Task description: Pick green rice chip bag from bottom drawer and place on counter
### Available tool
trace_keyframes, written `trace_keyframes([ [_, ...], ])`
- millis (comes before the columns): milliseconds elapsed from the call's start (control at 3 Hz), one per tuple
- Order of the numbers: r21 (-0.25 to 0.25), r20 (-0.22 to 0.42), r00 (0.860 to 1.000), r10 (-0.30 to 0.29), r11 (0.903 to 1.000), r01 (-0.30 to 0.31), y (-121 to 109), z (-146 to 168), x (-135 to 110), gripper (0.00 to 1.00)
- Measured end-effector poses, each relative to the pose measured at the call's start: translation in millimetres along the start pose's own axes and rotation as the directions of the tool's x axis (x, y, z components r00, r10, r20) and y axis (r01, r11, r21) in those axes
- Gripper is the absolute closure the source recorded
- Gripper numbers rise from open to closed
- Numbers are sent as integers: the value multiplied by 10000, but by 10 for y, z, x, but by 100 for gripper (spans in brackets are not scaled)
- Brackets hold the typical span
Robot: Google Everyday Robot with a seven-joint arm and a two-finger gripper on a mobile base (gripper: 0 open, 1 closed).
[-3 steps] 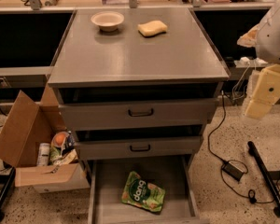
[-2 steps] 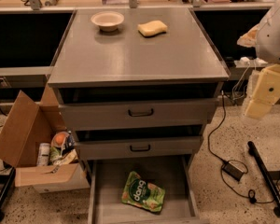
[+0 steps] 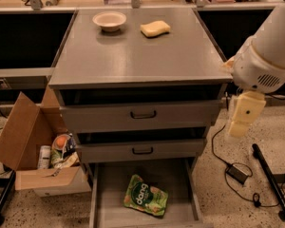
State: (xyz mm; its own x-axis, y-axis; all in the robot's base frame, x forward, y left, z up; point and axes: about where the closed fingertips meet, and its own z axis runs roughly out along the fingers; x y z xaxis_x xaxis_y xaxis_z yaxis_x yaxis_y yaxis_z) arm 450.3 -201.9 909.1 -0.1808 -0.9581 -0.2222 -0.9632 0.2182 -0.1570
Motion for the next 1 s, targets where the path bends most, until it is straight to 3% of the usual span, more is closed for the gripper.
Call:
trace_keyframes([
  [667,-1366,706,9975,69,9906,28,284,711,-83,0],
  [1000,-1366,706,9975,69,9906,28,284,711,-83,0],
])
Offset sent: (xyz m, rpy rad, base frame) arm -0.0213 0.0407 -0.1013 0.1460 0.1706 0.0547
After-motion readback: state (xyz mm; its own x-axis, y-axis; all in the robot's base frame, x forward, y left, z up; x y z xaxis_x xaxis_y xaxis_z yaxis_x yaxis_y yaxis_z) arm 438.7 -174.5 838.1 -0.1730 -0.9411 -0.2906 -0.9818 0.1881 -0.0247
